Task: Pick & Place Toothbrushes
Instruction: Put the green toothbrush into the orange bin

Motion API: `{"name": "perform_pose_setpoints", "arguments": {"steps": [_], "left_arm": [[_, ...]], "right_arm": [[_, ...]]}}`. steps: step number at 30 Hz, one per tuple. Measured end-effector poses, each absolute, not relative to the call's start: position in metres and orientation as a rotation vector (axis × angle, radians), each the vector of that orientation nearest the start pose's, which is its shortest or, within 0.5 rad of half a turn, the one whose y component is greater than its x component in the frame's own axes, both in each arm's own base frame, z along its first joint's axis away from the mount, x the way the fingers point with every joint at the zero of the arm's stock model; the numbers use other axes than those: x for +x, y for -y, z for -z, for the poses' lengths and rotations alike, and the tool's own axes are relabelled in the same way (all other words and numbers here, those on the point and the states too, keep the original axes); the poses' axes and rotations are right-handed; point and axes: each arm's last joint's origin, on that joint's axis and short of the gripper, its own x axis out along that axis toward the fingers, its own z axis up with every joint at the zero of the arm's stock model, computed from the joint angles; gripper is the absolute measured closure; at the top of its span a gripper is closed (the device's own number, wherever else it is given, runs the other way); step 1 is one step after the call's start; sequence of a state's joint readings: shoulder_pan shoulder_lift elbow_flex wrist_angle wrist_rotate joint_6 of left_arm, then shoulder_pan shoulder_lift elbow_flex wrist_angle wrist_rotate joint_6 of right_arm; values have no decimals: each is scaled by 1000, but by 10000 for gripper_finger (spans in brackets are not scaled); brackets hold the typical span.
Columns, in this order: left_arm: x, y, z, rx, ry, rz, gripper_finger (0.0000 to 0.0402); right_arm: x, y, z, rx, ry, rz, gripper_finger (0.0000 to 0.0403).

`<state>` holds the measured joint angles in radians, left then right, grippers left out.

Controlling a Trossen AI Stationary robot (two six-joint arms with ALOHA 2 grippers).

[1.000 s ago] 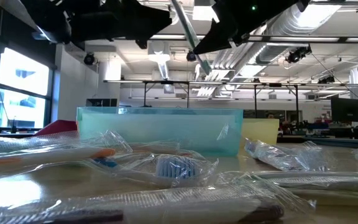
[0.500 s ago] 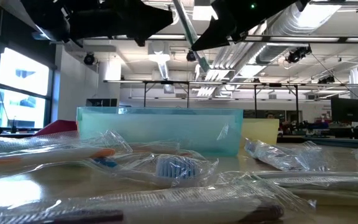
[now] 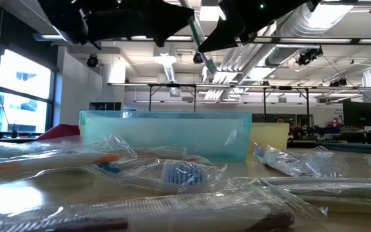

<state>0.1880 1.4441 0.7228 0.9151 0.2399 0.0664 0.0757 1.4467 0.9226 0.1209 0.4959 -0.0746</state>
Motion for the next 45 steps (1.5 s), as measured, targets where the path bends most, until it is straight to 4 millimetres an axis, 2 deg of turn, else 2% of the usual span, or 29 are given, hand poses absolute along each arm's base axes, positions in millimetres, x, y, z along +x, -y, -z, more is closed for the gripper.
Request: {"name": "perform_pose_setpoints", "arguments": {"steps": [6,15,23,29,33,45], "left_arm": [[303,-50,-270,111,175,61,294],[303,-51,-269,113,169,56,380],[303,-51,-269,112,168,58,369],[303,-51,-269,110,163,57,380],[303,-51,-268,109,157,58,377],[302,-56,-267,135,146,-9,375]], "right_arm": [[315,-10,-258,-188,-406,400,399],[315,-10,-258,-188,-409,394,401],[315,-10,-258,-188,-409,395,401],[315,-11,-258,-186,-409,390,394],[316,-11,-259,-180,-397,377,363],[314,-11,-266,-154,-352,410,199]]}}
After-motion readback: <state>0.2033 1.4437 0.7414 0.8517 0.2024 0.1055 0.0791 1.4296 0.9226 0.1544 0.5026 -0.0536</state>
